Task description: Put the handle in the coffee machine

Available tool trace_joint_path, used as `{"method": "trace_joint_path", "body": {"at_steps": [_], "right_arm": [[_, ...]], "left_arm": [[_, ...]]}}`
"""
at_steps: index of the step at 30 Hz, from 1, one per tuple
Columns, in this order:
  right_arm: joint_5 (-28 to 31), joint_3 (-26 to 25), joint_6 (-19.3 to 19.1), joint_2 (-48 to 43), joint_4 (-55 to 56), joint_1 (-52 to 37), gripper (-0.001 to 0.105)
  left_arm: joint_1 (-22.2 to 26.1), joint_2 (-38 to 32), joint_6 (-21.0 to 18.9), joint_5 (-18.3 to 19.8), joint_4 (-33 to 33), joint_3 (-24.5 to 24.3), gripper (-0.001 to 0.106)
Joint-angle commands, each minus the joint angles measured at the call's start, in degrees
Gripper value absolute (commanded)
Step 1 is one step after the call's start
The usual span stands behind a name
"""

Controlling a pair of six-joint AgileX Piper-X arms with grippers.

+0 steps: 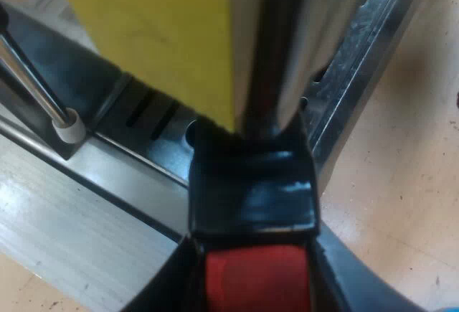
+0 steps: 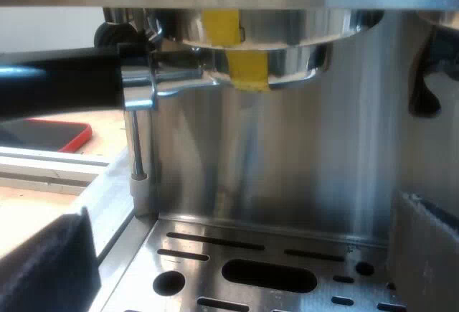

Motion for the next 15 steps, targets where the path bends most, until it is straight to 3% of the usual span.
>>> {"method": "trace_joint_path", "body": {"at_steps": [1, 4, 6, 9, 15], "right_arm": [[-0.14, -0.4, -0.75, -0.06, -0.37, -0.23, 0.084], [-0.63, -0.4, -0.75, -0.06, -0.37, -1.21, 0.075], [-4.36, -0.4, -0.75, -0.06, 0.49, -2.35, 0.06], [-9.91, -0.4, -0.75, -0.06, 2.23, -3.88, 0.045], [-13.4, -0.4, -0.75, -0.06, 3.51, -8.07, 0.045]], "left_arm": [[-0.02, -0.96, -0.15, 5.33, -0.82, -1.39, 0.0], [-0.02, -0.96, -0.15, 5.33, -0.82, -1.39, 0.0], [-0.02, -0.96, -0.15, 5.33, -0.82, -1.39, 0.0], [-0.02, -0.96, -0.15, 5.33, -0.82, -1.39, 0.0], [-0.02, -0.96, -0.15, 5.33, -0.82, -1.39, 0.0]]}}
